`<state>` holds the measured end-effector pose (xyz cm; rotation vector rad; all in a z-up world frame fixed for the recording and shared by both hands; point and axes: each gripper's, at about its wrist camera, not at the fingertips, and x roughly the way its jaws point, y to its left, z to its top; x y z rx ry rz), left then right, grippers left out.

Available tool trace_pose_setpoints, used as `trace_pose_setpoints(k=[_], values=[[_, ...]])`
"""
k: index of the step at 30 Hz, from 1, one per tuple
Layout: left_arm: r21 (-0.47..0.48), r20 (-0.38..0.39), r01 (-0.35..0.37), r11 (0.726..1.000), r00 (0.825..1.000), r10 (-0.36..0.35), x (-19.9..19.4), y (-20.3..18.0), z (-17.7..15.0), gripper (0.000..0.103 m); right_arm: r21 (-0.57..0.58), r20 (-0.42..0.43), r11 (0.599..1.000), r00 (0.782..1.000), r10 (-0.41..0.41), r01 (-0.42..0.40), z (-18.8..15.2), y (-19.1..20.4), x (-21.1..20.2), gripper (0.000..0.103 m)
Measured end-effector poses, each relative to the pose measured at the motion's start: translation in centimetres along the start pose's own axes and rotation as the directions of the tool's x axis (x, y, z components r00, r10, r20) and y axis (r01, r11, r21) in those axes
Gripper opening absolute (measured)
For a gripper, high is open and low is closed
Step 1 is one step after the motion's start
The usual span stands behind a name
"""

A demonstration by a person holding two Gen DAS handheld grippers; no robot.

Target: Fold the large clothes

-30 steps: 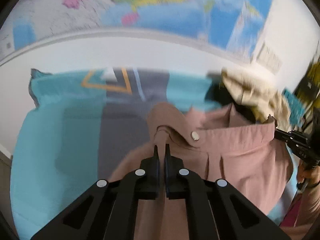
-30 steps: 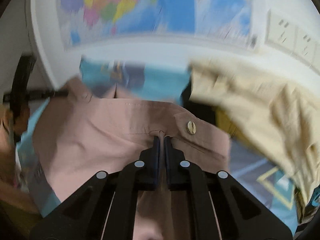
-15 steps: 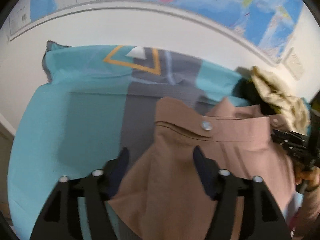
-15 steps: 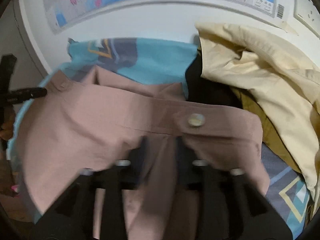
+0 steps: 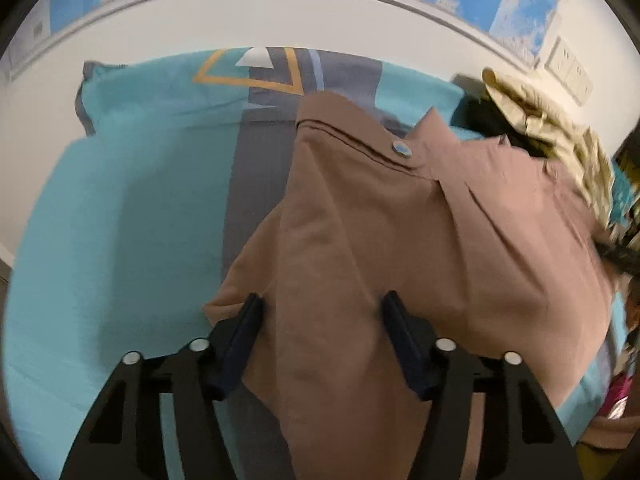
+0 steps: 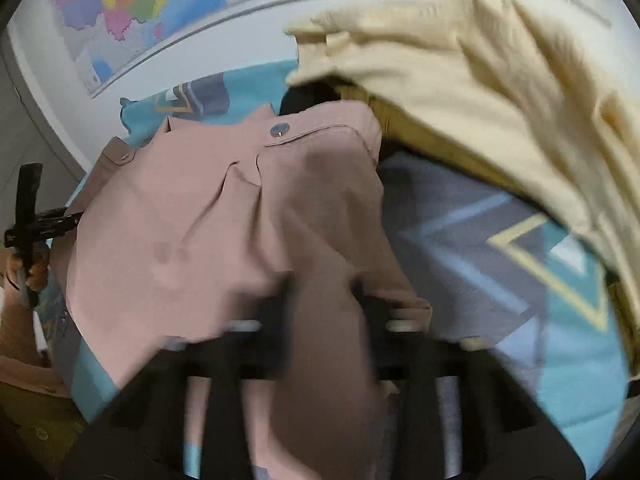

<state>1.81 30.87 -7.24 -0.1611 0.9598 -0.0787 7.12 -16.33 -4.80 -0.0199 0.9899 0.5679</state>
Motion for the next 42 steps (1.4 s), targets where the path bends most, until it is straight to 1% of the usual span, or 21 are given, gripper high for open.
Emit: trace_pose_setpoints(k=[2,4,7,9,11,12,13,14,15,16,20,24,25,26,27,29,31,33,36,39,42], values=[[-0.020,0.002,0.006,1.000,1.000,-0.006,-0.2,0.3,0.2,0.046,0.004,0.029,1.000,1.000,0.002,-0.002,0.4,0.0,-0.4,0.003],[-0.028,0.002,0.004,1.000,1.000,-0.004,-0.3,0.4,0.5,0.040,0.024,0.105,0.999,0.994,0.019,-0.021,1.4,-0.5,-2.0,0.003],[-0.043,0.005,-0.014,0.999,1.000,0.014,-0.1,0.2,0.6,0.040,0.022,0.168,0.999,0.985,-0.030,0.027,2.8,-0.9,-2.8,0.002],[-0.045,0.011,-0.039,0.998,0.999,0.040,0.0,0.0,0.5,0.048,0.049,0.121,0.998,0.992,-0.036,0.030,3.1,-1.4,-0.9,0.005],[-0.045,0.021,-0.054,0.997,0.998,0.055,-0.5,-0.2,0.2,0.057,0.069,0.037,0.998,0.999,-0.010,0.007,2.3,-1.8,1.2,0.014],[-0.043,0.024,-0.045,0.998,0.999,0.047,-0.7,-0.2,0.0,0.058,0.080,0.039,0.997,0.999,0.004,-0.007,1.9,-1.8,1.2,0.017],[-0.043,0.023,-0.040,0.998,0.999,0.041,-0.9,-0.2,-0.2,0.063,0.092,0.053,0.996,0.999,0.014,-0.018,1.3,-1.8,0.7,0.033],[-0.048,0.022,-0.039,0.998,0.999,0.040,-1.2,-0.1,-0.5,0.066,0.103,0.070,0.994,0.997,0.027,-0.034,0.9,-2.0,0.1,0.060],[-0.051,0.027,-0.040,0.998,0.999,0.041,-1.4,0.0,-0.7,0.066,0.109,0.104,0.993,0.994,0.037,-0.048,0.3,-2.1,-1.1,0.069],[-0.053,0.036,-0.036,0.998,0.999,0.038,-1.8,0.2,-1.1,0.066,0.109,0.124,0.993,0.992,0.038,-0.052,-0.3,-2.1,-1.8,0.073],[-0.082,0.045,-0.021,0.996,0.999,0.024,-2.9,0.9,-2.7,0.072,0.090,0.136,0.989,0.985,0.106,-0.119,-3.5,-2.2,-4.6,0.078],[-0.090,0.042,0.005,0.996,0.999,-0.001,-2.8,1.2,-3.8,0.067,0.055,0.101,0.990,0.988,0.120,-0.126,-6.8,-1.6,-5.1,0.077],[-0.088,0.044,0.007,0.996,0.999,-0.003,-2.7,1.2,-3.9,0.065,0.057,0.094,0.992,0.990,0.103,-0.108,-7.3,-1.8,-4.9,0.064],[-0.084,0.048,0.002,0.996,0.999,0.002,-2.7,1.2,-3.8,0.063,0.073,0.079,0.988,0.988,0.132,-0.137,-7.5,-2.1,-4.6,0.033],[-0.082,0.048,0.000,0.997,0.999,0.004,-2.6,1.2,-3.8,0.062,0.096,0.077,0.981,0.984,0.160,-0.167,-7.2,-2.6,-4.5,0.015],[-0.079,0.043,-0.008,0.997,0.999,0.011,-2.3,1.1,-3.3,0.057,0.109,0.129,0.977,0.977,0.169,-0.184,-6.0,-3.4,-5.4,0.006],[-0.082,0.039,-0.015,0.997,0.999,0.018,-2.1,1.2,-3.1,0.055,0.108,0.188,0.981,0.972,0.139,-0.161,-4.8,-3.8,-7.0,0.002],[-0.092,0.037,-0.021,0.996,0.999,0.025,-2.1,1.2,-2.9,0.054,0.105,0.190,0.986,0.975,0.111,-0.133,-4.3,-4.0,-7.3,0.002],[-0.096,0.038,-0.043,0.994,0.998,0.047,-2.1,1.0,-3.1,0.057,0.097,0.091,0.994,0.995,0.048,-0.057,-5.0,-3.3,-5.0,0.003],[-0.094,0.042,-0.081,0.992,0.995,0.085,-2.6,0.5,-3.4,0.063,0.144,0.055,0.989,0.998,0.007,-0.015,-5.5,-4.0,-4.4,0.019],[-0.093,0.056,-0.107,0.990,0.992,0.112,-3.5,0.1,-3.7,0.069,0.149,0.187,0.988,0.981,-0.055,0.027,-4.9,-3.2,-7.8,0.044]])
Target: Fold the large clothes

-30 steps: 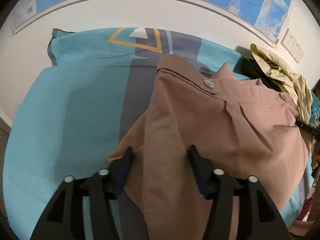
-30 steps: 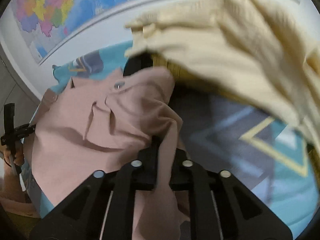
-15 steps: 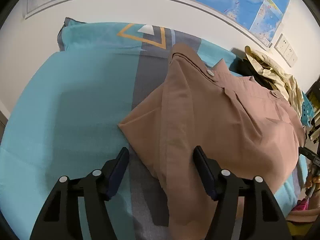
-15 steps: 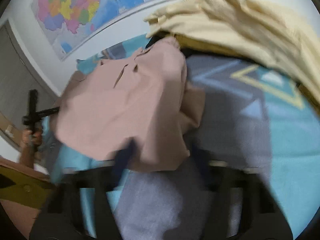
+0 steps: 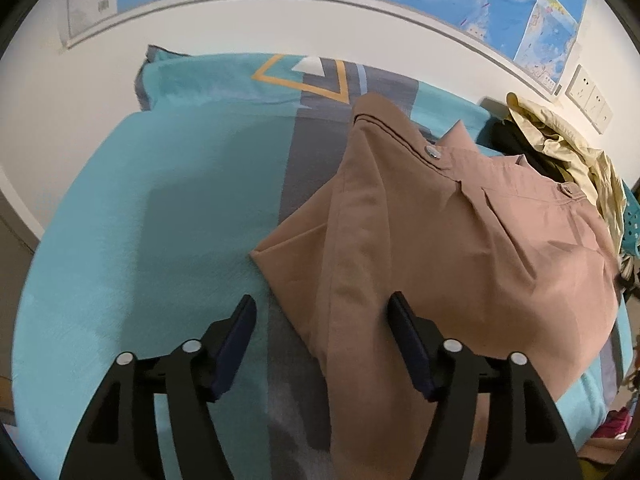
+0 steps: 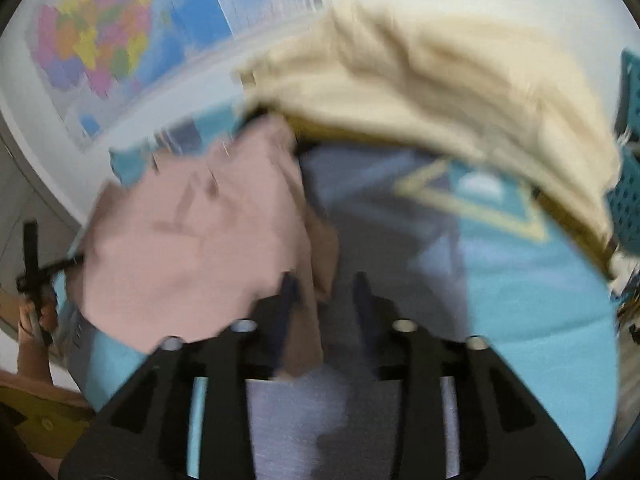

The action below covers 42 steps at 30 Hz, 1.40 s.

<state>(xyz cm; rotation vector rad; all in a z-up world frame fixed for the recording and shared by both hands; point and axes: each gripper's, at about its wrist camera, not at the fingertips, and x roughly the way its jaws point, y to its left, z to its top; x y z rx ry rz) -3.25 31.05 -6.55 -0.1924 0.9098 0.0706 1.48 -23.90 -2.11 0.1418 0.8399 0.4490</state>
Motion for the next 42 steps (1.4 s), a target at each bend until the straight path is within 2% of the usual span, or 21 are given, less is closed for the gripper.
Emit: trace_pose_setpoints(k=[1,2,5,9,12,13,15,20,23,26,28,30,32,35,38,40,42], values=[[0.003,0.008,-0.010,1.000,1.000,0.010,-0.4,-0.2,-0.2,0.071,-0.005,0.039,1.000,0.999,-0.003,0.003,0.4,0.4,-0.9,0.061],[0.008,0.013,-0.022,1.000,1.000,0.022,-0.6,-0.4,-0.3,0.071,-0.017,0.075,1.000,0.997,0.002,-0.001,0.7,1.0,-1.6,0.062],[0.036,0.029,-0.061,0.997,0.998,0.060,-1.2,-1.2,-0.8,0.071,-0.094,0.101,0.994,0.993,0.061,-0.052,1.4,3.8,-1.7,0.063],[0.068,0.034,-0.085,0.994,0.996,0.082,-1.3,-2.0,-1.2,0.071,-0.210,0.041,0.975,0.995,0.087,-0.076,1.3,7.8,1.3,0.062],[0.078,0.029,-0.086,0.993,0.996,0.084,-1.2,-2.3,-1.4,0.071,-0.223,-0.036,0.966,0.991,0.126,-0.131,1.0,9.1,4.3,0.061],[0.080,0.030,-0.089,0.993,0.996,0.087,-1.2,-2.3,-1.4,0.071,-0.226,-0.057,0.965,0.991,0.123,-0.132,0.7,9.4,5.1,0.061],[0.084,0.031,-0.090,0.992,0.996,0.087,-1.1,-2.3,-1.4,0.071,-0.231,-0.107,0.969,0.992,0.065,-0.088,0.1,9.8,7.6,0.059],[0.063,0.019,-0.075,0.995,0.997,0.074,0.0,-2.0,-1.3,0.071,-0.168,-0.120,0.980,0.989,0.087,-0.106,0.8,8.9,10.1,0.056],[0.013,-0.003,-0.032,0.999,0.999,0.032,0.9,-1.3,-1.0,0.071,-0.145,-0.126,0.983,0.988,0.093,-0.111,1.2,8.8,10.6,0.056],[0.013,0.001,-0.035,0.999,0.999,0.035,0.9,-1.4,-1.0,0.071,-0.170,-0.115,0.982,0.991,0.068,-0.087,1.2,9.6,9.7,0.057],[0.011,0.003,-0.036,0.999,0.999,0.036,0.7,-1.3,-1.1,0.071,-0.162,-0.085,0.979,0.990,0.114,-0.127,1.4,9.9,8.1,0.057],[0.009,0.013,-0.051,0.999,0.999,0.051,0.2,-1.2,-1.1,0.076,-0.206,-0.045,0.965,0.986,0.158,-0.164,1.4,11.2,6.3,0.057],[0.010,0.017,-0.064,0.998,0.998,0.064,-0.3,-1.1,-1.3,0.079,-0.255,-0.042,0.945,0.979,0.199,-0.203,1.2,12.7,5.2,0.061],[0.012,0.018,-0.081,0.997,0.997,0.081,-0.7,-1.1,-1.6,0.079,-0.318,-0.085,0.912,0.966,0.244,-0.258,0.5,14.9,5.6,0.061],[0.003,0.014,-0.088,0.996,0.996,0.088,-1.0,-1.1,-1.8,0.080,-0.343,-0.163,0.898,0.958,0.234,-0.277,-0.5,16.3,7.9,0.062],[0.005,0.013,-0.096,0.995,0.995,0.096,-1.3,-1.3,-2.0,0.081,-0.325,-0.196,0.912,0.961,0.195,-0.251,-1.0,16.3,9.9,0.062],[0.022,0.021,-0.108,0.994,0.994,0.108,-1.7,-1.6,-2.1,0.086,-0.296,-0.212,0.919,0.956,0.203,-0.261,-1.2,16.2,11.2,0.064]])
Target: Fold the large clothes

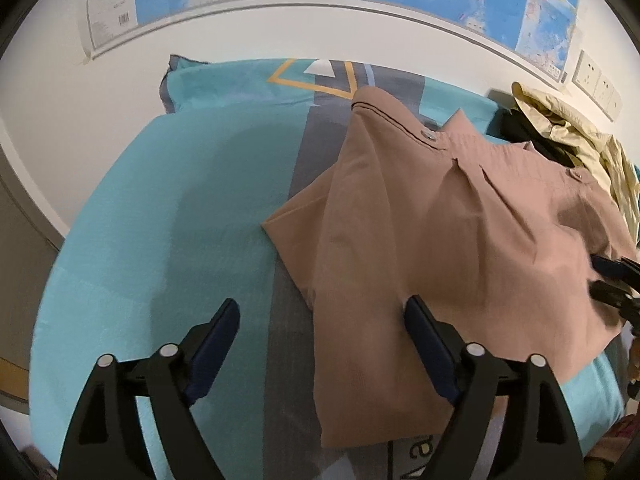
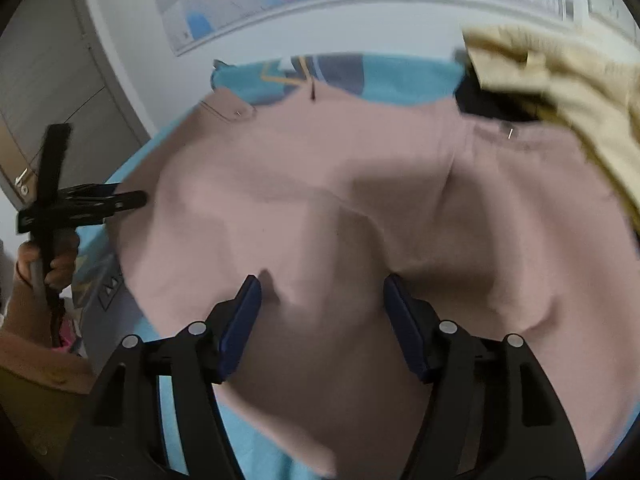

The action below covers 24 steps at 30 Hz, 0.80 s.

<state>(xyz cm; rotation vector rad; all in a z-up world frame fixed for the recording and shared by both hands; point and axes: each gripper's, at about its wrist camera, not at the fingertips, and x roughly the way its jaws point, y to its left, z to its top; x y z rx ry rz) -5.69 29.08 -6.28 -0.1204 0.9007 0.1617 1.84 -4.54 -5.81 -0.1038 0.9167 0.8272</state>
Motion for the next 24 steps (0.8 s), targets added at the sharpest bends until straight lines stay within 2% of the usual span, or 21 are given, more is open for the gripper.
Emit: trace_pose_setpoints(k=[4,9,13,17,20,23,24], values=[[0.025,0.006,0.006,1.000,1.000,-0.007,-0.7,-0.7,-0.6,0.089,0.018,0.011,1.000,1.000,0.007,-0.008,0.2,0.0,0.2,0.065],[-0.003,-0.002,0.033,0.999,0.999,-0.033,-1.4,-1.0,-1.5,0.089,0.032,0.013,0.999,1.000,0.009,-0.009,0.2,0.1,0.0,0.067],[-0.059,-0.019,0.105,0.993,0.994,-0.107,-2.3,-0.5,-2.6,0.089,0.056,0.025,0.998,0.999,0.024,-0.025,0.1,-0.3,-0.4,0.070],[-0.113,-0.044,0.214,0.970,0.974,-0.220,-3.2,0.3,-4.3,0.089,0.083,0.040,0.995,0.998,0.049,-0.052,-0.1,-0.6,-1.1,0.073],[-0.150,-0.062,0.316,0.937,0.943,-0.328,-3.6,0.4,-5.4,0.089,0.091,0.050,0.994,0.997,0.058,-0.063,-0.3,-0.6,-1.5,0.074],[-0.173,-0.066,0.373,0.912,0.919,-0.389,-3.8,0.2,-5.7,0.089,0.106,0.061,0.991,0.995,0.074,-0.080,-0.5,-0.8,-1.9,0.074],[-0.196,-0.072,0.403,0.894,0.903,-0.423,-3.6,0.2,-5.7,0.089,0.108,0.064,0.991,0.995,0.074,-0.081,-0.7,-0.7,-2.0,0.074]])
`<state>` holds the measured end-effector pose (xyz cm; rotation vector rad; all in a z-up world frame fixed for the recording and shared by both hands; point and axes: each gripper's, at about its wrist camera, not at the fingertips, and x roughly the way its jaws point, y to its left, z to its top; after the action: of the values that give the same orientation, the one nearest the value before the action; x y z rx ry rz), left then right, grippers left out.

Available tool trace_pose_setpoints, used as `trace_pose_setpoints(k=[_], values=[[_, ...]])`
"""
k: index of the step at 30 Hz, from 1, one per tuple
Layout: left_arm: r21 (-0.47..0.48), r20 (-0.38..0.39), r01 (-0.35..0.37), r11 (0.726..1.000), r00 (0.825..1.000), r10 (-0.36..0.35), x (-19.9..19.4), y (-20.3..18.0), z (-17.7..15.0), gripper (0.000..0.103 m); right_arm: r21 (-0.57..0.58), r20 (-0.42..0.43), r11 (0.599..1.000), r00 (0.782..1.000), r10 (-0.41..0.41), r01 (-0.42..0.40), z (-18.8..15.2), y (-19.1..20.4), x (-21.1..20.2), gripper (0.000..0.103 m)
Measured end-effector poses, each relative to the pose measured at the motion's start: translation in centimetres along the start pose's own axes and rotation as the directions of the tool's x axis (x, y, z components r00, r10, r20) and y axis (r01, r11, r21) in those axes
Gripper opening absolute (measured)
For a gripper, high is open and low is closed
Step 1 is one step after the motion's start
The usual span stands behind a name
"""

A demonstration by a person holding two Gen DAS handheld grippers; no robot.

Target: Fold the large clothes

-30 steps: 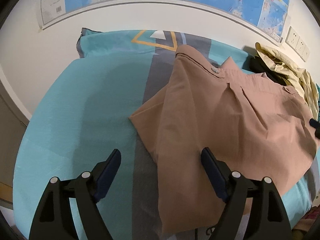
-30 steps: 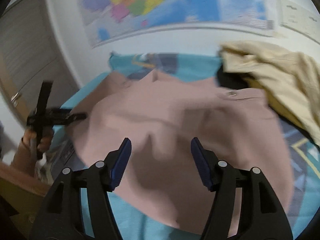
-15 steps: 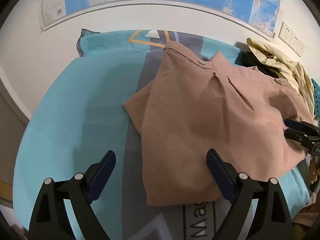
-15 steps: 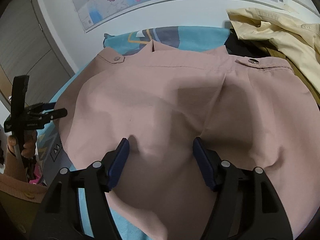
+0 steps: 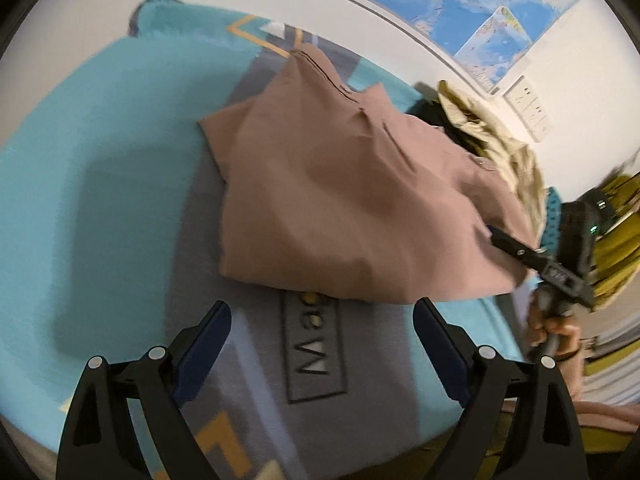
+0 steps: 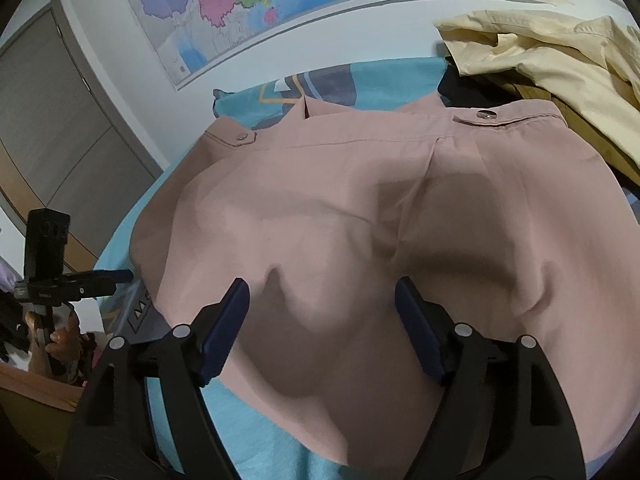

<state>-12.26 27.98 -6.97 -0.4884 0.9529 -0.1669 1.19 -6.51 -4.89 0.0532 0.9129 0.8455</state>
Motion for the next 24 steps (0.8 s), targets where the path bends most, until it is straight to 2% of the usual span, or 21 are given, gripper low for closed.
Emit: trace_pose_setpoints(k=[2,3,5,9,13,16,19,21,24], values=[[-0.036,-0.017,0.074,0.997,0.997,-0.075,0.7,-0.1,0.1,0.089,0.006,0.007,1.000,1.000,0.005,-0.005,-0.1,0.0,-0.4,0.075],[-0.041,-0.024,0.089,0.995,0.996,-0.090,1.2,-0.3,0.3,0.088,0.012,0.011,1.000,1.000,0.010,-0.010,-0.2,0.0,-0.6,0.075],[-0.049,-0.042,0.090,0.995,0.995,-0.092,2.3,-0.7,0.6,0.087,0.022,0.020,1.000,1.000,0.012,-0.012,-0.4,-0.1,-1.1,0.076],[-0.058,-0.028,0.107,0.993,0.994,-0.109,3.3,-1.2,1.6,0.088,0.047,0.048,0.999,0.999,0.012,-0.015,-1.0,-0.4,-2.4,0.078],[-0.049,-0.015,0.147,0.988,0.989,-0.148,4.8,-1.7,2.8,0.094,0.082,0.073,0.996,0.997,0.024,-0.030,-1.7,-1.0,-3.8,0.079],[-0.008,-0.005,0.140,0.990,0.990,-0.141,5.6,-2.4,3.5,0.095,0.123,0.092,0.991,0.995,0.043,-0.054,-2.5,-1.7,-4.9,0.079],[-0.007,0.004,0.156,0.988,0.988,-0.156,6.3,-2.5,4.2,0.095,0.167,0.113,0.981,0.991,0.077,-0.095,-3.4,-2.4,-6.2,0.079],[-0.014,0.015,0.154,0.988,0.988,-0.153,6.6,-2.5,4.8,0.095,0.214,0.134,0.965,0.983,0.127,-0.154,-4.3,-3.2,-7.2,0.079],[-0.004,0.025,0.112,0.994,0.993,-0.112,7.1,-2.9,5.5,0.089,0.270,0.152,0.941,0.974,0.168,-0.204,-5.8,-4.2,-8.8,0.079]])
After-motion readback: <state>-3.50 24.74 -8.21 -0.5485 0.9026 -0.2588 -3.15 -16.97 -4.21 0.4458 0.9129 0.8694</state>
